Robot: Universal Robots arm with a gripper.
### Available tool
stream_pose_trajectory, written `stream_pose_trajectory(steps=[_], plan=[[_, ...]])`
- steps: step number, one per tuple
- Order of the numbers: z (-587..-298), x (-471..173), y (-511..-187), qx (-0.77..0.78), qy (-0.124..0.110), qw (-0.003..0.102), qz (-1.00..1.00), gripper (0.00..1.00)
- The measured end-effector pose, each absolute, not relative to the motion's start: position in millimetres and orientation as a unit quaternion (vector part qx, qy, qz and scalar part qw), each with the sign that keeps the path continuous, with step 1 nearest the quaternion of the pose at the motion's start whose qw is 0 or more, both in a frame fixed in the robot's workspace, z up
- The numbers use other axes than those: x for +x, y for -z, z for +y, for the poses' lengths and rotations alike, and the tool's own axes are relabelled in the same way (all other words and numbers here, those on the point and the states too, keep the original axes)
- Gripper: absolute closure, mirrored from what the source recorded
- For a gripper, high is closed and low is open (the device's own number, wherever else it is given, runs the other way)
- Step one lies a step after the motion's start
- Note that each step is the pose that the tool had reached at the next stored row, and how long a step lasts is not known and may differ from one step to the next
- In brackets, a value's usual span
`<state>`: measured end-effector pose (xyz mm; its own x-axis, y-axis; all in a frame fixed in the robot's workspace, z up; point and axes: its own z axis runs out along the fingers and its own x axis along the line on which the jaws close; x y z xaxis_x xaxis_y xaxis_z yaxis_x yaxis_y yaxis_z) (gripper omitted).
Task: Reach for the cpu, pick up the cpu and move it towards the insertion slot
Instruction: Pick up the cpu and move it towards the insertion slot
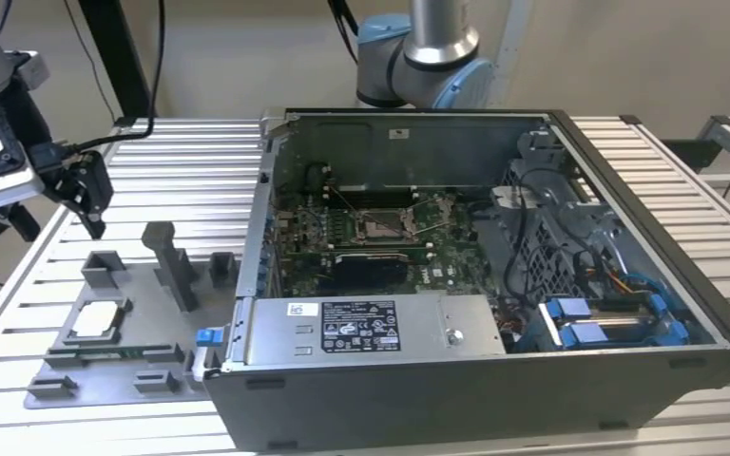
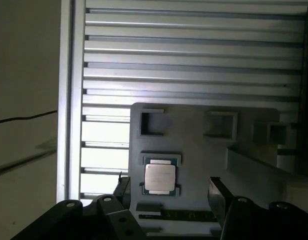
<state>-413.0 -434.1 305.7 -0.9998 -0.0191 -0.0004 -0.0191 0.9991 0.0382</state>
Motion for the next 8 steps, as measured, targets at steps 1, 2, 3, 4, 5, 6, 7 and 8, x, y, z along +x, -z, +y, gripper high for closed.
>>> stream_pose_trajectory(steps=[1,2,3,4,5,6,7,8], plan=[[-434.1,-413.0,-305.0,-0.010,-0.019,0.000,1.000,0.00],[-434.1,-413.1,-304.4,-0.010,-0.019,0.000,1.000,0.00],[-434.1,-413.1,-303.6,-0.010,-0.019,0.000,1.000,0.00],[-434.1,-413.1,-302.9,-0.010,-0.019,0.000,1.000,0.00],[-434.1,-413.1,-302.2,-0.010,-0.019,0.000,1.000,0.00],[-434.1,-413.1,-301.4,-0.010,-0.019,0.000,1.000,0.00],[-434.1,-413.2,-300.6,-0.010,-0.019,0.000,1.000,0.00],[-434.1,-413.2,-299.9,-0.010,-0.019,0.000,1.000,0.00]])
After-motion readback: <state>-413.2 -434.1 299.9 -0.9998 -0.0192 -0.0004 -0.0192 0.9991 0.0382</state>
